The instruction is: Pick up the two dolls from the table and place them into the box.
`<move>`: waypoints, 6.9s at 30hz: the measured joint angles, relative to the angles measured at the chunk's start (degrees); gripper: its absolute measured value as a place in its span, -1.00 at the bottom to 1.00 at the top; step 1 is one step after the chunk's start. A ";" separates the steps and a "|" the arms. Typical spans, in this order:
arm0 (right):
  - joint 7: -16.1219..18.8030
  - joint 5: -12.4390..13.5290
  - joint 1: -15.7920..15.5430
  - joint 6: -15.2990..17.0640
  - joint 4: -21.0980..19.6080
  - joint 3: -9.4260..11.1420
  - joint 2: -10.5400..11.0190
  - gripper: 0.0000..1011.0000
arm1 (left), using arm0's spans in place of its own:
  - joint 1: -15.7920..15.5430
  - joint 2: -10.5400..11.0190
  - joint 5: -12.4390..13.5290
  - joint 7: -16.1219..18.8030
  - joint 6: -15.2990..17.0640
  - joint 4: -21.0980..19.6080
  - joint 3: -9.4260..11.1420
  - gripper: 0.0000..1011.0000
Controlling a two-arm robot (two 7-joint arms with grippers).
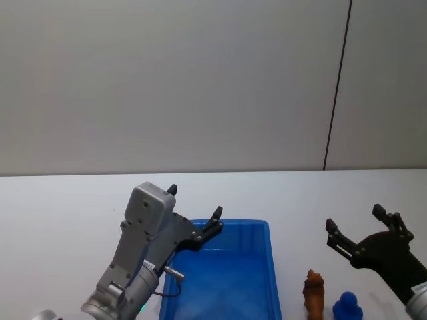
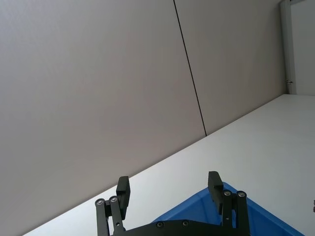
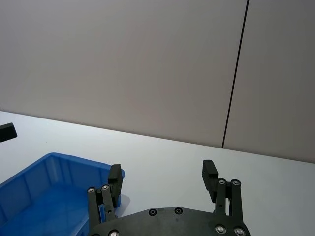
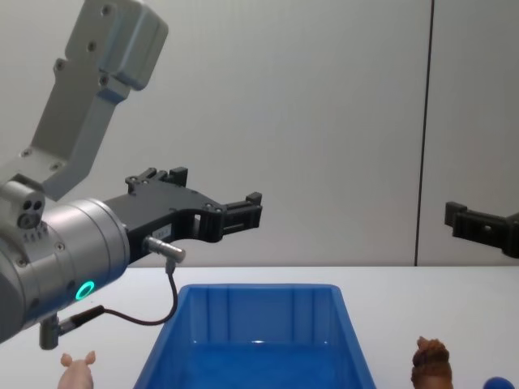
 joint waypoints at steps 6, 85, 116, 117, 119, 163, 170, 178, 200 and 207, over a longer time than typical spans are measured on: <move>0.00 0.00 0.00 0.00 0.00 0.00 0.00 0.98 | 0.00 0.00 0.00 0.00 0.00 0.00 0.00 0.98; -5.68 -0.26 -4.31 9.07 0.35 -0.06 -0.03 0.98 | 0.00 0.00 0.00 0.00 0.00 0.00 0.00 0.98; -1.06 -5.56 -2.06 5.64 11.51 -1.66 -2.72 0.44 | 0.00 0.00 0.00 0.00 0.00 0.00 0.00 0.98; -0.96 -5.68 -1.98 5.47 11.79 -1.69 -2.80 0.40 | 0.00 0.00 0.00 0.00 0.00 0.00 0.00 0.98; -0.77 -5.92 -1.81 5.12 12.32 -1.77 -2.95 0.27 | 0.00 0.00 0.00 0.01 0.00 0.00 -0.01 0.98; 7.14 -11.06 1.21 -1.42 7.07 -2.58 -4.59 -0.70 | 0.00 0.00 0.00 0.00 0.00 0.00 0.00 0.98; 12.67 -10.48 3.68 -0.71 8.86 -3.68 -6.47 -0.70 | 0.00 0.00 0.00 0.00 0.00 0.00 0.00 0.98; 18.11 -10.58 7.00 0.53 12.69 -5.44 -9.23 -0.70 | 0.00 0.00 0.00 0.00 0.00 0.00 -0.01 0.98; 20.80 -13.14 12.00 2.44 20.14 -8.09 -13.43 0.23 | 0.00 0.00 0.00 0.00 0.00 0.00 0.00 0.98; 18.14 -13.20 10.94 2.86 18.68 -7.98 -12.85 0.63 | 0.00 0.00 0.00 0.00 0.00 0.00 0.00 0.98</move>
